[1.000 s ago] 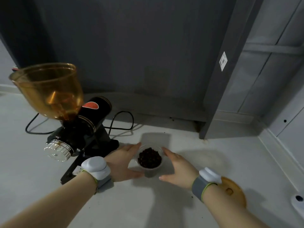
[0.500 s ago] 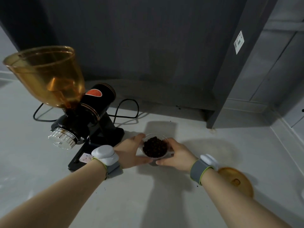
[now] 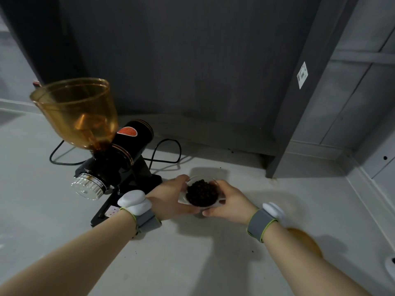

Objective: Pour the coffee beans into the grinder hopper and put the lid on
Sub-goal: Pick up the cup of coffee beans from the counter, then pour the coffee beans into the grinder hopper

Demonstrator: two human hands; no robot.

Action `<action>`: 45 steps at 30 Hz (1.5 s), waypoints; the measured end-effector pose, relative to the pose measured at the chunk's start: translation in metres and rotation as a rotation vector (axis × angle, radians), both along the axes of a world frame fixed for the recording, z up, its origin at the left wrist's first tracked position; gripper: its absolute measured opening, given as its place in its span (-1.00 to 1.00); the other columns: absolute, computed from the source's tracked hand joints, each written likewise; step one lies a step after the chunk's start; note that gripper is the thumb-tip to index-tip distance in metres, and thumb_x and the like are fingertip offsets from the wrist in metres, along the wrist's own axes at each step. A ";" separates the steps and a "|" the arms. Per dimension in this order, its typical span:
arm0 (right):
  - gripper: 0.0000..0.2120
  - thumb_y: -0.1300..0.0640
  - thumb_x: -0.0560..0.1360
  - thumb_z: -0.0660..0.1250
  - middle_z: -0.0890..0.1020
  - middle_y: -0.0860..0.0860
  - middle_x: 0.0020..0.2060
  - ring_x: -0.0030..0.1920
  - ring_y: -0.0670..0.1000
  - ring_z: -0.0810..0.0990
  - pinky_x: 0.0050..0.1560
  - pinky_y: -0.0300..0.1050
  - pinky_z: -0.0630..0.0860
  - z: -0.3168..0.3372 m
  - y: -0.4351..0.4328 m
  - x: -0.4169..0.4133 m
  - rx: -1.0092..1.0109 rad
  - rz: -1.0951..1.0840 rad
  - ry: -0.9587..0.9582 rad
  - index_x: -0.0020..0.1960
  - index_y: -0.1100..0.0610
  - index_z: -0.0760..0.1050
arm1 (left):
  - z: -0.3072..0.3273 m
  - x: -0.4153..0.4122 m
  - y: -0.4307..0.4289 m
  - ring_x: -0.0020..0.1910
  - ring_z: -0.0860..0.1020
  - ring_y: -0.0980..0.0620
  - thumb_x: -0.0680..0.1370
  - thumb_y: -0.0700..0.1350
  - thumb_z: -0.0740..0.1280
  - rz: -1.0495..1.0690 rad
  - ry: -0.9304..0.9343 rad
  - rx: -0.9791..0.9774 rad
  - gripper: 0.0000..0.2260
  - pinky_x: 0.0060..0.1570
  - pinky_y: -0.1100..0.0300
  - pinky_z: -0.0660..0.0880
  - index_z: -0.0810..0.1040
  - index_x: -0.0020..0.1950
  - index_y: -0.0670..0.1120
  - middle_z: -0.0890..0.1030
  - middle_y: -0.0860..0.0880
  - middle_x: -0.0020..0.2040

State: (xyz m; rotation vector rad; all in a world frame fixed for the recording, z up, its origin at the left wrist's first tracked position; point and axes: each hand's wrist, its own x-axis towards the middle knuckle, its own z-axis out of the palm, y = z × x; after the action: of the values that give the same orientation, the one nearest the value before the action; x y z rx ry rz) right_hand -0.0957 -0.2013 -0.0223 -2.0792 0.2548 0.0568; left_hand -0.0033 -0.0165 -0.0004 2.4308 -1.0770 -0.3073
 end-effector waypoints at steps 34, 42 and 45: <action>-0.35 0.10 0.20 0.56 0.59 -0.07 0.13 0.19 -0.10 0.55 0.22 -0.09 0.50 0.228 0.098 0.039 0.078 -0.036 -0.771 0.25 0.00 0.43 | 0.237 0.037 0.131 0.31 0.38 0.16 0.26 0.52 0.16 0.044 -0.491 -0.435 -0.17 0.26 0.12 0.39 0.20 0.44 0.14 0.43 0.15 0.34; -0.29 -0.11 0.16 0.55 0.54 -0.09 0.21 0.24 -0.10 0.50 0.29 0.03 0.46 0.246 0.123 0.068 -0.120 -0.103 -0.749 0.25 -0.13 0.38 | 0.220 0.084 0.155 0.27 0.43 0.05 0.13 0.62 0.09 0.048 -0.297 -0.259 0.02 0.20 -0.01 0.48 0.17 0.46 0.09 0.35 0.02 0.41; -0.26 -0.11 0.16 0.55 0.52 -0.07 0.22 0.25 -0.10 0.47 0.30 0.04 0.44 0.249 0.129 0.077 -0.209 -0.120 -0.721 0.28 -0.11 0.36 | 0.214 0.093 0.155 0.26 0.43 0.06 0.11 0.61 0.13 0.021 -0.240 -0.272 0.03 0.20 0.01 0.49 0.17 0.46 0.09 0.35 0.02 0.40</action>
State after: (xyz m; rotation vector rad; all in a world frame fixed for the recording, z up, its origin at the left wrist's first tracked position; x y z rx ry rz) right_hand -0.0187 -0.0724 0.2264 -2.1386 -0.0638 -0.8055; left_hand 0.0895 0.1383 0.2131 2.2701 -1.1112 0.1352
